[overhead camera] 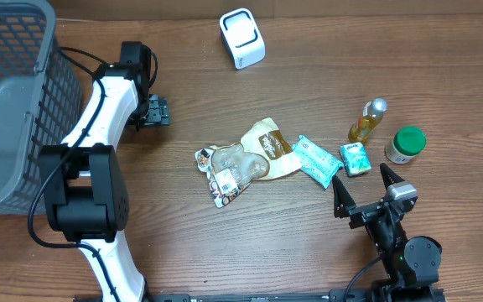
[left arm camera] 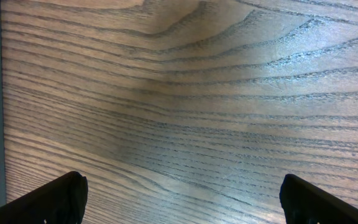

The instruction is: Scan the item barcode

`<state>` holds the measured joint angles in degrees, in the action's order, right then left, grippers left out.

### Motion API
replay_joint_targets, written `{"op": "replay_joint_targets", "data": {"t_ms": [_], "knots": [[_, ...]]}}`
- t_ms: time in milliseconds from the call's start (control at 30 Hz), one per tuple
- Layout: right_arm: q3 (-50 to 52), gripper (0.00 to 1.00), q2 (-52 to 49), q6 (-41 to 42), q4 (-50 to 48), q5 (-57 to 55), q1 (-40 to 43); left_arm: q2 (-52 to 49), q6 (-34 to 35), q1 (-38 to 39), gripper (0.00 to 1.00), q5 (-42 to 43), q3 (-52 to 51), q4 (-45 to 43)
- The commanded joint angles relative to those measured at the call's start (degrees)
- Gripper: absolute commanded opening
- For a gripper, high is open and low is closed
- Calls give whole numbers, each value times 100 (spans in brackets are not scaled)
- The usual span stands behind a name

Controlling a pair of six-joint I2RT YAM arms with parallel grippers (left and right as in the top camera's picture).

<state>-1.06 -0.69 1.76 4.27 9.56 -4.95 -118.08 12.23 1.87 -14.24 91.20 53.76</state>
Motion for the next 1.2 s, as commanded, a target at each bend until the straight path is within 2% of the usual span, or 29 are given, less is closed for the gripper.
{"op": "replay_joint_targets", "data": {"t_ms": [0, 233, 667, 833, 933, 1167], "knots": [[61, 100, 52, 37, -31, -70, 20, 87, -24, 2, 99, -76, 79, -9], [61, 100, 52, 37, -31, -70, 20, 452, -24, -2, 100, -76, 79, -7], [61, 100, 52, 37, -31, -70, 20, 2712, -24, -2, 100, -76, 79, 114], [61, 100, 52, 37, -31, -70, 20, 3248, -24, -2, 100, 160, -31, 599], [61, 100, 52, 37, -31, -70, 20, 3519, -20, -2, 100, 568, -466, 634], [61, 100, 52, 37, -31, -70, 20, 4284, 197, -2, 100, 1281, -2782, -509]]}}
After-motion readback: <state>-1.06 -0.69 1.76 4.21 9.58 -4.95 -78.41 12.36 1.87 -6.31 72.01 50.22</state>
